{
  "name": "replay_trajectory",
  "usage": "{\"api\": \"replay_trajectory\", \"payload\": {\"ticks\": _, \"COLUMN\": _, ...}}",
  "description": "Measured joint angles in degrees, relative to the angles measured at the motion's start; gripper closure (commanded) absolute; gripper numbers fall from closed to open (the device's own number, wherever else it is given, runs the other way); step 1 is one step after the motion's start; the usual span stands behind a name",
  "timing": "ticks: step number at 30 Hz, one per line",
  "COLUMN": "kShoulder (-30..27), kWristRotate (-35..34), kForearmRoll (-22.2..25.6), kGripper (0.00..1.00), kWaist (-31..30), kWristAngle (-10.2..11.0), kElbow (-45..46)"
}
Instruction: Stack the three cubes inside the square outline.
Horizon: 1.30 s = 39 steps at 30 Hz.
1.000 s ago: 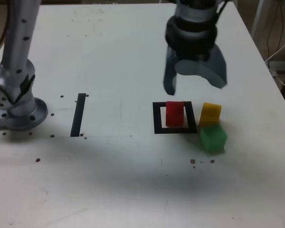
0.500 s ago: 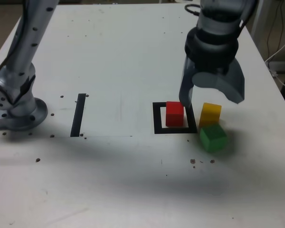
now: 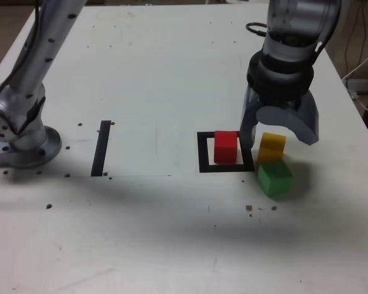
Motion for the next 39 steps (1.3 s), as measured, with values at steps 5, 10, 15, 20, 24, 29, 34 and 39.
{"api": "replay_trajectory", "payload": {"ticks": 5, "kShoulder": 0.80, "kWristRotate": 0.17, "kForearmRoll": -1.09, "kGripper": 0.14, "kWaist": 0.04, "kWristAngle": -0.37, "kElbow": 0.65}}
{"api": "replay_trajectory", "payload": {"ticks": 10, "kShoulder": 1.75, "kWristRotate": 1.35, "kForearmRoll": -2.56, "kGripper": 0.15, "kWaist": 0.96, "kWristAngle": -1.45, "kElbow": 0.98}}
{"api": "replay_trajectory", "payload": {"ticks": 15, "kShoulder": 2.22, "kWristRotate": 2.21, "kForearmRoll": -3.48, "kGripper": 0.17, "kWaist": 1.58, "kWristAngle": -1.85, "kElbow": 1.79}}
{"api": "replay_trajectory", "payload": {"ticks": 20, "kShoulder": 2.23, "kWristRotate": 2.43, "kForearmRoll": -4.71, "kGripper": 0.18, "kWaist": 1.63, "kWristAngle": -2.03, "kElbow": 2.45}}
{"api": "replay_trajectory", "payload": {"ticks": 24, "kShoulder": 2.26, "kWristRotate": 2.86, "kForearmRoll": -5.02, "kGripper": 0.20, "kWaist": 2.12, "kWristAngle": -2.03, "kElbow": 2.51}}
{"api": "replay_trajectory", "payload": {"ticks": 29, "kShoulder": 3.60, "kWristRotate": 4.39, "kForearmRoll": -5.94, "kGripper": 0.31, "kWaist": 2.45, "kWristAngle": -3.60, "kElbow": 2.51}}
{"api": "replay_trajectory", "payload": {"ticks": 34, "kShoulder": 4.08, "kWristRotate": 4.73, "kForearmRoll": -6.88, "kGripper": 0.50, "kWaist": 2.45, "kWristAngle": -4.18, "kElbow": 2.61}}
{"api": "replay_trajectory", "payload": {"ticks": 39, "kShoulder": 4.08, "kWristRotate": 4.73, "kForearmRoll": -7.46, "kGripper": 0.61, "kWaist": 2.45, "kWristAngle": -3.11, "kElbow": 2.46}}
